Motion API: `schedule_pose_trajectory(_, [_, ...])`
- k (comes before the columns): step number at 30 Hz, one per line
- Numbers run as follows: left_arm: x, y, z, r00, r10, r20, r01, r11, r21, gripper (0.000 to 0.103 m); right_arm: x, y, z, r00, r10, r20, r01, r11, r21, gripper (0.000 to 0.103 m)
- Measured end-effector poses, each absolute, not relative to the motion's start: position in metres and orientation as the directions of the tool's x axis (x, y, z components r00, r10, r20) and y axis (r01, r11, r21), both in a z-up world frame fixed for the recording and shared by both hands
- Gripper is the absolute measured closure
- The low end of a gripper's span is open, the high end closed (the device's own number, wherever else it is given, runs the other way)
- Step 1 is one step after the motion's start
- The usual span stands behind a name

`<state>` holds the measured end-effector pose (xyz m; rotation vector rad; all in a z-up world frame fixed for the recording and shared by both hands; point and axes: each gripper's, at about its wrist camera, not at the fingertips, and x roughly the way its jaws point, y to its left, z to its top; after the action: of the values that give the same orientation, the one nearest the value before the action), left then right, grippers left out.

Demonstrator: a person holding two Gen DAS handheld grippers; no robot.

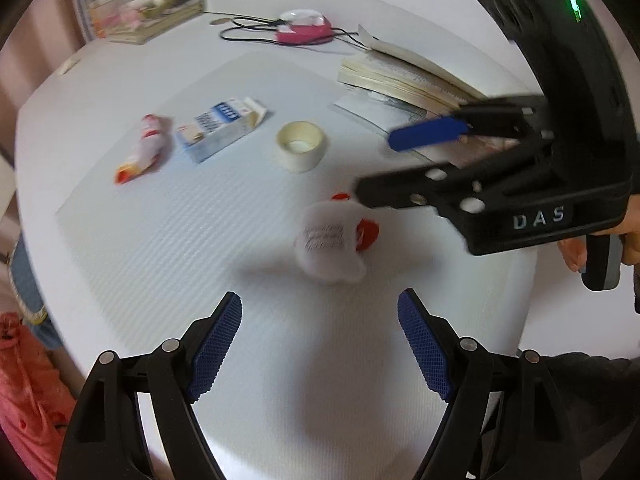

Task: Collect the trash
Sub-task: 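Raise both tools back toward the desk, then grasp the white plush toy with the left tool, then grasp the tape roll with the right tool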

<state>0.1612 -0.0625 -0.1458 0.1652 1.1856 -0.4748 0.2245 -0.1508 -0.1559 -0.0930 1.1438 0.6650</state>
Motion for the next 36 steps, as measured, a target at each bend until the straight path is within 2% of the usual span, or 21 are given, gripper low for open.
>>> schedule_pose_trajectory(6, [0.188,-0.074,-0.161,0.287,-0.295,-0.911,0.435,0.888,-0.151,0.023,0.259,-0.14,-0.175,0.259,0.413,-0.873,-0.529,0.817,0.229,0.037])
schedule_pose_trajectory(8, [0.193,-0.076,-0.165,0.286,-0.294,-0.912,0.439,0.886,-0.148,0.033,0.267,-0.136,-0.185,0.255,0.386,-0.887,-0.539,0.818,0.201,0.038])
schedule_pose_trajectory(11, [0.199,-0.078,-0.172,0.276,-0.293,-0.916,0.44,0.885,-0.15,0.039,0.276,-0.135,-0.196,0.241,0.393,-0.888,-0.539,0.815,0.215,0.04])
schedule_pose_trajectory(13, [0.202,-0.079,-0.178,0.268,-0.3,-0.916,0.436,0.885,-0.162,0.039,0.281,-0.135,-0.2,0.237,0.397,-0.887,-0.544,0.811,0.218,0.041])
schedule_pose_trajectory(14, [0.203,-0.079,-0.18,0.267,-0.309,-0.913,0.431,0.885,-0.174,0.039,0.283,-0.134,-0.203,0.236,0.394,-0.888,-0.55,0.808,0.212,0.046])
schedule_pose_trajectory(19, [0.203,-0.084,-0.182,0.279,-0.309,-0.909,0.432,0.886,-0.168,0.045,0.285,-0.13,-0.204,0.254,0.392,-0.884,-0.587,0.789,0.181,0.052])
schedule_pose_trajectory(21, [0.204,-0.084,-0.18,0.279,-0.325,-0.904,0.42,0.888,-0.19,0.056,0.283,-0.129,-0.203,0.263,0.383,-0.885,-0.6,0.783,0.161,0.055])
schedule_pose_trajectory(22, [0.203,-0.084,-0.18,0.275,-0.329,-0.903,0.42,0.886,-0.195,0.059,0.282,-0.129,-0.203,0.266,0.386,-0.883,-0.606,0.779,0.158,0.063])
schedule_pose_trajectory(36, [0.186,-0.075,-0.167,0.304,-0.283,-0.91,0.392,0.907,-0.151,0.067,0.25,-0.14,-0.177,0.241,0.441,-0.864,-0.639,0.742,0.201,0.064])
